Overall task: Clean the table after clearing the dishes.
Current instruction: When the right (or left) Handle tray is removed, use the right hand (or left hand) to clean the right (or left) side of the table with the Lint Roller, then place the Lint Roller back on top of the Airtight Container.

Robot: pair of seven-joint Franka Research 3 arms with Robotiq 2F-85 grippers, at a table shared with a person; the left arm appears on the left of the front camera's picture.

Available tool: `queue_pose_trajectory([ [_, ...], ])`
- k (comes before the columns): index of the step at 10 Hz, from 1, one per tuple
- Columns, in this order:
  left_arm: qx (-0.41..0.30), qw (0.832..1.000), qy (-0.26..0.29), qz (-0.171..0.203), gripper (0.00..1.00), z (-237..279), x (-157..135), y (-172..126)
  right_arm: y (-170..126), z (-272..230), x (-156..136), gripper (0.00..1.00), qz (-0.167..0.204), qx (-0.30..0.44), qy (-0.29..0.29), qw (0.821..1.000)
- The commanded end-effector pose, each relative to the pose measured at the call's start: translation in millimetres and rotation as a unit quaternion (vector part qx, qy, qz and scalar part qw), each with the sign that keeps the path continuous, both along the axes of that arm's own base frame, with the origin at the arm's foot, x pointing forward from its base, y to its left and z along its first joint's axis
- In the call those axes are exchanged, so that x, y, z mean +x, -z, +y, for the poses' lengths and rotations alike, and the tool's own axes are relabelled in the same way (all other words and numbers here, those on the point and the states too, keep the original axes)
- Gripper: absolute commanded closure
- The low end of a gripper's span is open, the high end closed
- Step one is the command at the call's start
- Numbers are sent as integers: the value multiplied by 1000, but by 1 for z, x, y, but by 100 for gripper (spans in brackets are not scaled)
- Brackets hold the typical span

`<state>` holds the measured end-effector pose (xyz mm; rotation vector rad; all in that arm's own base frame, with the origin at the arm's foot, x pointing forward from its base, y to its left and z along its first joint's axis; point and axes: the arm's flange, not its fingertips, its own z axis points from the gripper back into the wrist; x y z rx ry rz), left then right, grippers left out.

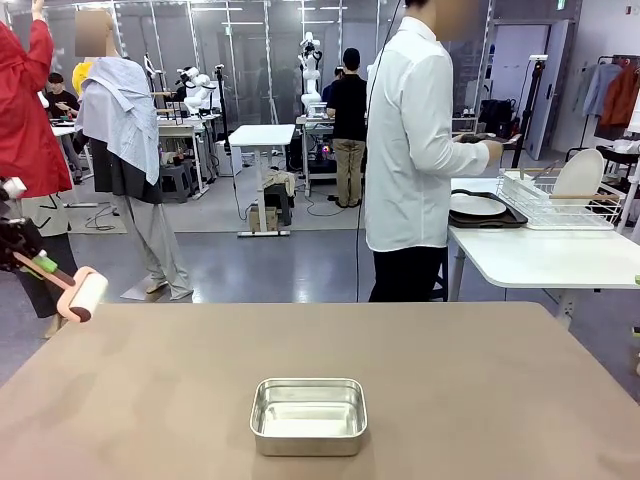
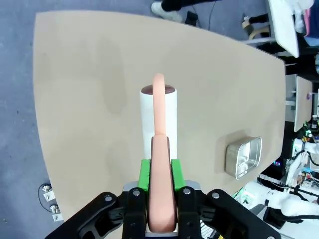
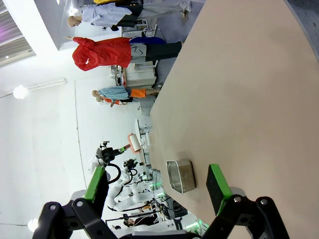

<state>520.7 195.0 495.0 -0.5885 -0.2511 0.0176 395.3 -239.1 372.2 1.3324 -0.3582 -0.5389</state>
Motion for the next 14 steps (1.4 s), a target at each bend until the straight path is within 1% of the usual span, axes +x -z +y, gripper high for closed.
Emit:
queue_pose_trajectory([
  [1,-2,1000,0,26,80,4,20,38,-2,1,-3,0,-7,-4,-7,1000],
  [10,-2,1000,0,26,80,4,20,38,-2,1,-3,0,-7,-4,-7,1000],
  [11,-1,1000,1,29,80,3,23,42,-2,1,-3,0,-7,-4,-7,1000],
  [12,65,993,100,0,80,-38,45,7,-2,1,-3,0,-7,-4,-7,1000],
  [13,146,970,192,-15,80,-89,60,-23,-2,1,-3,0,-7,-4,-7,1000],
  [14,186,942,272,-57,80,-138,62,-53,-2,1,-3,0,-7,-4,-7,1000],
])
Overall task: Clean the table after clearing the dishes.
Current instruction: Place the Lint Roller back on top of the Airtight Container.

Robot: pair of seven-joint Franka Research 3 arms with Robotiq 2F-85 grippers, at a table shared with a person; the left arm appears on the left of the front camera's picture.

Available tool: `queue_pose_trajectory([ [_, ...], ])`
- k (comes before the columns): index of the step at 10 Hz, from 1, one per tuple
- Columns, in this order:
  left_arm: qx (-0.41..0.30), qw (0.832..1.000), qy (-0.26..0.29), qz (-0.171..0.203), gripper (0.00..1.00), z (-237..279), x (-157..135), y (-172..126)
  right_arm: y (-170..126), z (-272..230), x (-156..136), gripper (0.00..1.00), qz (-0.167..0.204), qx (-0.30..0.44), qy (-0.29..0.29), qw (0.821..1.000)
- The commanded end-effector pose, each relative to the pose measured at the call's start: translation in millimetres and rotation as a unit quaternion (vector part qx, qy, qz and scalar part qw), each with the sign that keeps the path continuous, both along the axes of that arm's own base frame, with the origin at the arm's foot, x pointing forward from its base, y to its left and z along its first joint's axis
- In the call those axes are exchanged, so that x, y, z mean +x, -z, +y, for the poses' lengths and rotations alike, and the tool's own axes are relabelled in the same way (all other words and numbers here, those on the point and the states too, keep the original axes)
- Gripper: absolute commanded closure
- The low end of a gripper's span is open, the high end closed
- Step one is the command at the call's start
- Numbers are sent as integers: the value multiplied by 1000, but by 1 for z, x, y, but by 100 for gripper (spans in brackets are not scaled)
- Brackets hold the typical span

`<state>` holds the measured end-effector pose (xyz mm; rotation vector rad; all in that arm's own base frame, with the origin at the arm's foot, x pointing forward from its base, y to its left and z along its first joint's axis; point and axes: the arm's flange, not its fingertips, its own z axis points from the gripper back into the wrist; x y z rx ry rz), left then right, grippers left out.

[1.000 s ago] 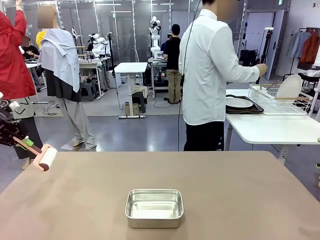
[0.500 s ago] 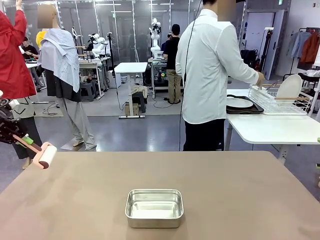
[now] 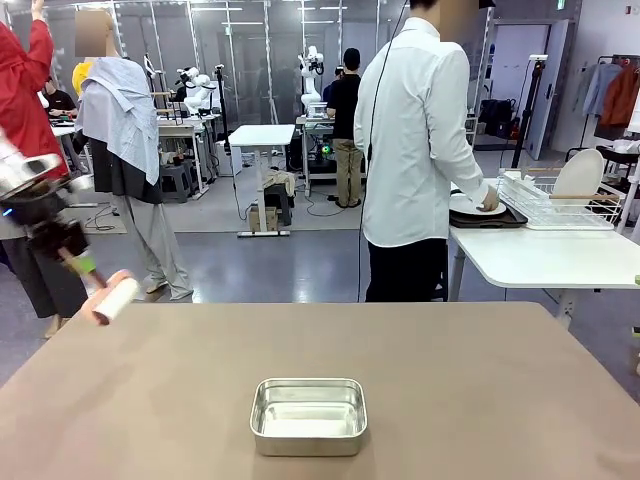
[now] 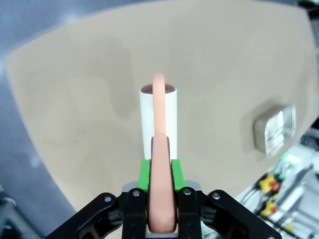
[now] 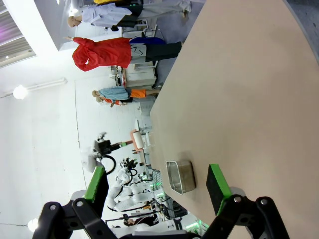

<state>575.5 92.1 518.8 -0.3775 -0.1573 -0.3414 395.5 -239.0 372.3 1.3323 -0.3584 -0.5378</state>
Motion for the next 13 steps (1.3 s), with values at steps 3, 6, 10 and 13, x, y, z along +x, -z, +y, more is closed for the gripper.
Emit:
queue_pose_trajectory([
  [3,161,926,330,-88,80,-152,-40,-76,-1,1,-3,0,-7,-4,-7,1000],
  [6,234,827,500,-101,80,-246,-115,-71,-1,1,-3,0,-7,-4,-7,1000],
  [10,205,762,588,-175,80,-288,-212,-75,-1,1,-3,0,-7,-4,-7,1000],
  [13,221,770,584,-134,80,-305,-193,-79,-1,1,-3,0,-7,-4,-7,1000],
])
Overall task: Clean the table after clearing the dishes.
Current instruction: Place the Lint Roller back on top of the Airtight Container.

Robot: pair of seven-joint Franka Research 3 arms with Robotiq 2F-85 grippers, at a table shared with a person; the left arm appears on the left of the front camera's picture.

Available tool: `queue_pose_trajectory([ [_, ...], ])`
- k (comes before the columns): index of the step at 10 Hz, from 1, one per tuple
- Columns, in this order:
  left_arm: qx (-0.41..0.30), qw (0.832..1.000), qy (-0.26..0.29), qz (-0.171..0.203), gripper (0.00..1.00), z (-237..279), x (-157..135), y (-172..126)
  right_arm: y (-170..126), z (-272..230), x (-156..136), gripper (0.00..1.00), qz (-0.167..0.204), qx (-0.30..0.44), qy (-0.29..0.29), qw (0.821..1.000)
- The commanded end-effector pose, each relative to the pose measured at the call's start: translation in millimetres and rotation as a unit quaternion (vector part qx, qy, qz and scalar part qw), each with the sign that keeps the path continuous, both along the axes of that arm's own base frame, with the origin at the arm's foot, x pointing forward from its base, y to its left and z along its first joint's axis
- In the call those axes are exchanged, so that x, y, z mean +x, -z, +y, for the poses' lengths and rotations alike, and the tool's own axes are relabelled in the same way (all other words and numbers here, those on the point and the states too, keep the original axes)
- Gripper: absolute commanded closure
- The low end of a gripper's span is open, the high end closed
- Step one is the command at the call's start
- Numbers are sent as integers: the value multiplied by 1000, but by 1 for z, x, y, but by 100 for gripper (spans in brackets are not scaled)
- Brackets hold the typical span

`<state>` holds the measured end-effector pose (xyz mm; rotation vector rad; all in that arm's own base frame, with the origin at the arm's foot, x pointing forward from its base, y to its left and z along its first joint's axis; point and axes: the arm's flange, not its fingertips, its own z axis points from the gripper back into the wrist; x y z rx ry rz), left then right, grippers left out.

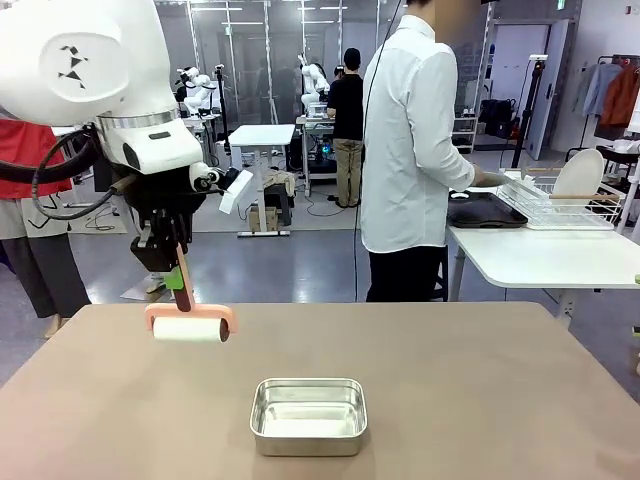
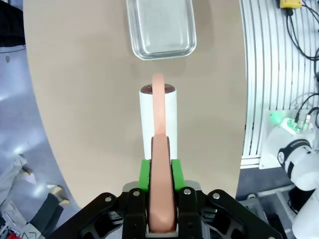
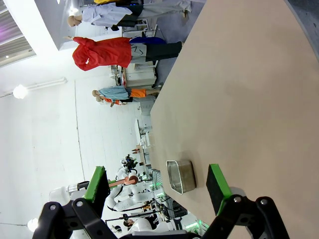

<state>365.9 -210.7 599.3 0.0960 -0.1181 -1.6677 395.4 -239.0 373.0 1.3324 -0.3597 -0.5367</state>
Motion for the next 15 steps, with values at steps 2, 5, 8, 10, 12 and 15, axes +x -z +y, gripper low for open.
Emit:
queue_pose_trajectory([
  [2,9,1000,-7,3,80,-2,16,2,-1,1,-3,0,-6,-4,-7,1000],
  [5,11,999,38,3,80,-49,11,10,-1,1,-3,0,-6,-4,-7,1000],
  [8,-21,997,71,17,80,-104,4,25,-1,1,-3,0,-6,-4,-7,1000],
  [10,-16,997,62,33,80,-143,7,44,-1,1,-3,0,-6,-4,-7,1000],
  [12,-8,998,54,42,80,-165,20,65,-1,1,-3,0,-6,-4,-7,1000],
  [15,-17,998,46,50,80,-176,48,97,-1,1,-3,0,-6,-4,-7,1000],
])
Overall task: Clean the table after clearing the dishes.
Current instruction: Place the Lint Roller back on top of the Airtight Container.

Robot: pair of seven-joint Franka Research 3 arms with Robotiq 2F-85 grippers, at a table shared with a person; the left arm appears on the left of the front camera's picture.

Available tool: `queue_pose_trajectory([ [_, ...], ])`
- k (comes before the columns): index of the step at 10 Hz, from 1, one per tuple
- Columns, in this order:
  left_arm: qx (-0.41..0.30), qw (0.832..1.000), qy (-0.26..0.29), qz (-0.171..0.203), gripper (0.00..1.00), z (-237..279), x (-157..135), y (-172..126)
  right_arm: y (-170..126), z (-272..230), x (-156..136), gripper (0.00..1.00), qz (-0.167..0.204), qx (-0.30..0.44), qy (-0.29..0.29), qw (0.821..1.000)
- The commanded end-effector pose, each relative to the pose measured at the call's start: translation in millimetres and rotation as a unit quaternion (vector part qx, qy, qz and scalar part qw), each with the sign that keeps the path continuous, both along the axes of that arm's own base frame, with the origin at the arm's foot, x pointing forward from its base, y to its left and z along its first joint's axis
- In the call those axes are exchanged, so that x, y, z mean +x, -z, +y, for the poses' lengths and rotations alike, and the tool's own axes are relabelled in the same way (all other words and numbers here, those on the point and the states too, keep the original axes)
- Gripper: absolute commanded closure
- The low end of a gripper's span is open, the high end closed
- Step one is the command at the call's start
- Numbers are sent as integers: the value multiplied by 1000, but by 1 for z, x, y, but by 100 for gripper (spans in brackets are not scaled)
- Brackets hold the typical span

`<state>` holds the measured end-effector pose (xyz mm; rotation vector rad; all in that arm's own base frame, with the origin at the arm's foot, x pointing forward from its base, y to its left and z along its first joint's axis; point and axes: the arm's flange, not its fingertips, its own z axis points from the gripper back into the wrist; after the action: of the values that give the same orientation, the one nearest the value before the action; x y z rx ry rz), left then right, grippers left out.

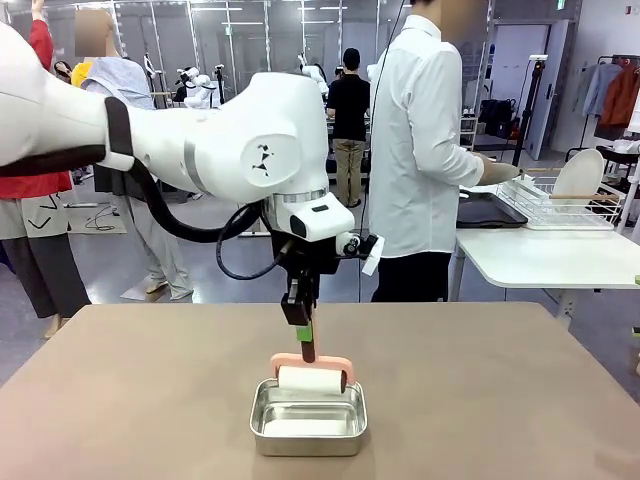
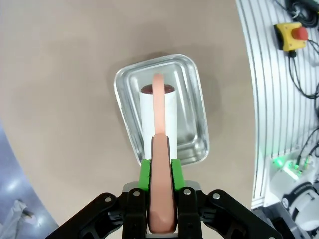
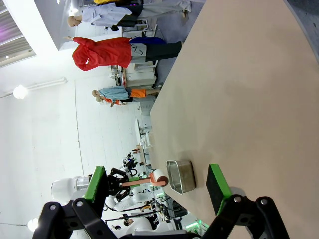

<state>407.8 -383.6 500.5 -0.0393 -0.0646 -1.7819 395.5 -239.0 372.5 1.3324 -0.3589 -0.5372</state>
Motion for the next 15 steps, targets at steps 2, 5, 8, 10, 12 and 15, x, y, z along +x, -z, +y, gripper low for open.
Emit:
queue_pose_trajectory([
  [2,5,999,-37,26,80,-7,22,21,-1,1,-3,0,-7,-4,-6,1000],
  [5,18,997,-62,46,80,-5,42,47,-1,1,-3,0,-7,-4,-6,1000],
  [8,26,994,-89,51,80,-2,58,68,-1,1,-3,0,-7,-4,-6,1000],
  [10,36,993,-99,59,80,-4,64,77,-1,1,-3,0,-7,-4,-6,1000],
  [12,50,991,-103,65,80,-8,69,84,-1,1,-3,0,-7,-4,-6,1000],
  [15,50,991,-104,60,44,-6,70,81,-1,1,-3,0,-7,-4,-6,1000],
])
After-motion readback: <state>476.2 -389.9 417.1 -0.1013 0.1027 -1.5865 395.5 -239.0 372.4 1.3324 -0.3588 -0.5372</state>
